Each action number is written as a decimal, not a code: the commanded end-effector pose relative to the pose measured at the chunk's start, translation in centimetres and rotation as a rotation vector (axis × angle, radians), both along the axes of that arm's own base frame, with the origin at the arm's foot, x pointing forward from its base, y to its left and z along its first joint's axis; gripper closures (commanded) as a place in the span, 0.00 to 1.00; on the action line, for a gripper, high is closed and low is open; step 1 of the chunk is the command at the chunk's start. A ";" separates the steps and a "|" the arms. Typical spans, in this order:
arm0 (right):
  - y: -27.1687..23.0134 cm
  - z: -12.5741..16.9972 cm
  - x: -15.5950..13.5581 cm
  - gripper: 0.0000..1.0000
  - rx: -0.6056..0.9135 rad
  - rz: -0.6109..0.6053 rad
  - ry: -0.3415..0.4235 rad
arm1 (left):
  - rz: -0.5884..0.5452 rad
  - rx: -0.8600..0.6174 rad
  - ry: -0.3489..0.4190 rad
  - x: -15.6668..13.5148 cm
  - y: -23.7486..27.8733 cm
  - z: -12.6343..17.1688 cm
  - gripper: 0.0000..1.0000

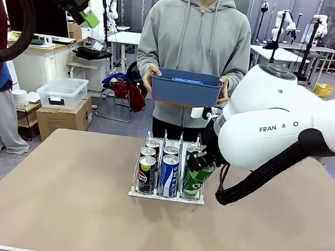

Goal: Fill the beverage cans into the dispenser.
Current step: Place the picked Sprite in the line of the Automatic Can Dispenser with the same cans, then pick up the Ionic drink handed by the human.

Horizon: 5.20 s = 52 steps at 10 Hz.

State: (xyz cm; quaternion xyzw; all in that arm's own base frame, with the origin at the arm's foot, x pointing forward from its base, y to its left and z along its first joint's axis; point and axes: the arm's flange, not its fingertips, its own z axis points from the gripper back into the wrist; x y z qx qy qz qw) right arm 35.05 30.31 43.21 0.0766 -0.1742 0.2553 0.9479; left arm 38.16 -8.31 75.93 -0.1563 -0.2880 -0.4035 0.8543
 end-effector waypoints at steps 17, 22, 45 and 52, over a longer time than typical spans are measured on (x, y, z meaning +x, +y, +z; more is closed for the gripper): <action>3.0 -2.7 8.5 0.37 -0.178 -0.026 0.125 | -0.009 -0.009 0.010 0.0 0.2 -0.1 0.00; 2.6 -1.8 8.2 0.12 -0.173 -0.035 0.159 | -0.009 -0.009 0.010 0.0 0.2 -0.1 0.00; -11.9 26.4 7.5 0.00 0.129 0.189 -0.157 | -0.009 -0.009 0.010 0.0 0.2 -0.1 0.00; -15.1 31.9 5.9 0.00 0.162 0.177 -0.230 | -0.009 -0.009 0.010 0.0 0.2 -0.1 0.00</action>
